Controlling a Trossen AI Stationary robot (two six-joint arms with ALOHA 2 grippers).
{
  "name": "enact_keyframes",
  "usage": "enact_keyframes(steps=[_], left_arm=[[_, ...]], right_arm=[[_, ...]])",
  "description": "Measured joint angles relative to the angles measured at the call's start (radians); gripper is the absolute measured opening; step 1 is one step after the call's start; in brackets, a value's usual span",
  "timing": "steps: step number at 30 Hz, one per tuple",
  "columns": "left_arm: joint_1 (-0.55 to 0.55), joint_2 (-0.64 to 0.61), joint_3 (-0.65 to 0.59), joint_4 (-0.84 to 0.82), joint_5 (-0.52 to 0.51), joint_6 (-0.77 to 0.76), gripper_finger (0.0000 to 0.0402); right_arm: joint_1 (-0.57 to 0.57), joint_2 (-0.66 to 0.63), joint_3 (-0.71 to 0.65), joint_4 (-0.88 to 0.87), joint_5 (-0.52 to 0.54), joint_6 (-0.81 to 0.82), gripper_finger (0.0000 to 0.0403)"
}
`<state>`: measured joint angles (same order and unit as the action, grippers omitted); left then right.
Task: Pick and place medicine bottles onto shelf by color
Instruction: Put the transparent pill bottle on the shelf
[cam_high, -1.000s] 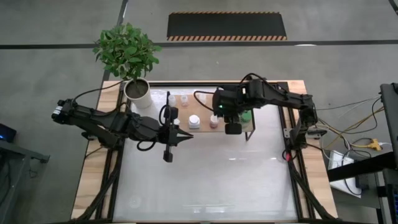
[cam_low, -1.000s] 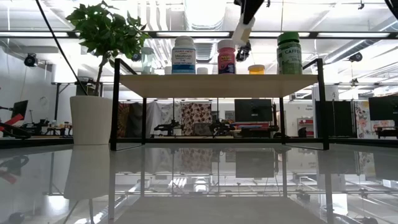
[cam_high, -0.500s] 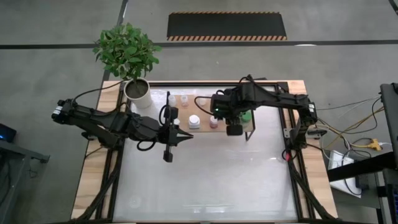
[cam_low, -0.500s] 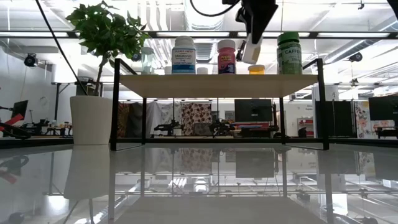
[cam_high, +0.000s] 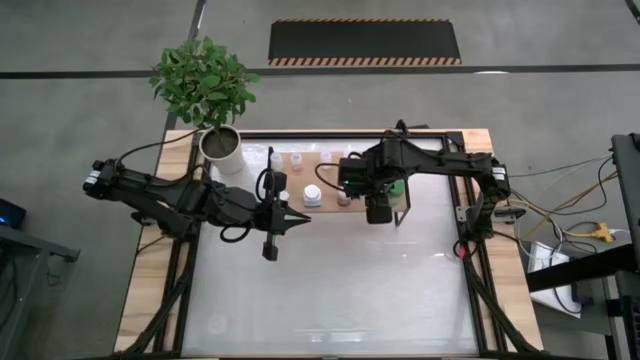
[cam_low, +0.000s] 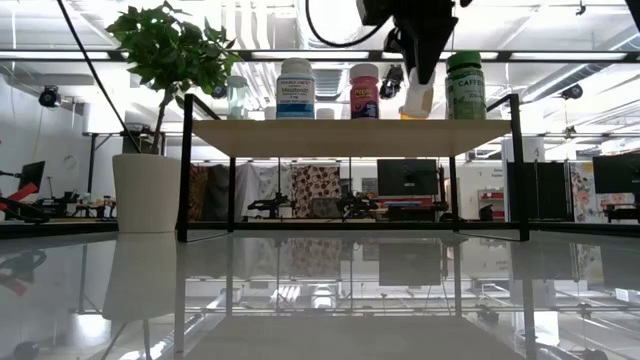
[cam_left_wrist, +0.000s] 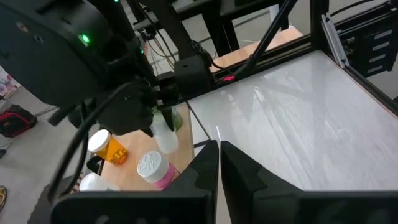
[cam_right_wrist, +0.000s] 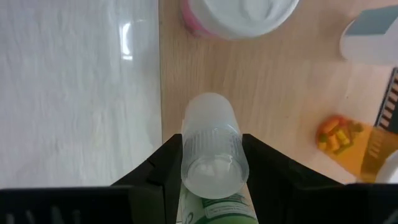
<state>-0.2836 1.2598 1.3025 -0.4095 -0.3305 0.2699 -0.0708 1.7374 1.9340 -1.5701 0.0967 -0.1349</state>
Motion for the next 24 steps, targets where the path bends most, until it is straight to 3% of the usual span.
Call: enact_keyframes(steps=[15, 24], left_arm=[[0.0, 0.0, 0.0, 0.0, 0.0, 0.0, 0.0], [0.0, 0.0, 0.0, 0.0, 0.0, 0.0, 0.0]], right_arm=[[0.0, -0.001, -0.025, 0.035, 0.0, 0.021, 0.0161], [0.0, -0.001, -0.032, 0.043, 0.0, 0.029, 0.0149]])
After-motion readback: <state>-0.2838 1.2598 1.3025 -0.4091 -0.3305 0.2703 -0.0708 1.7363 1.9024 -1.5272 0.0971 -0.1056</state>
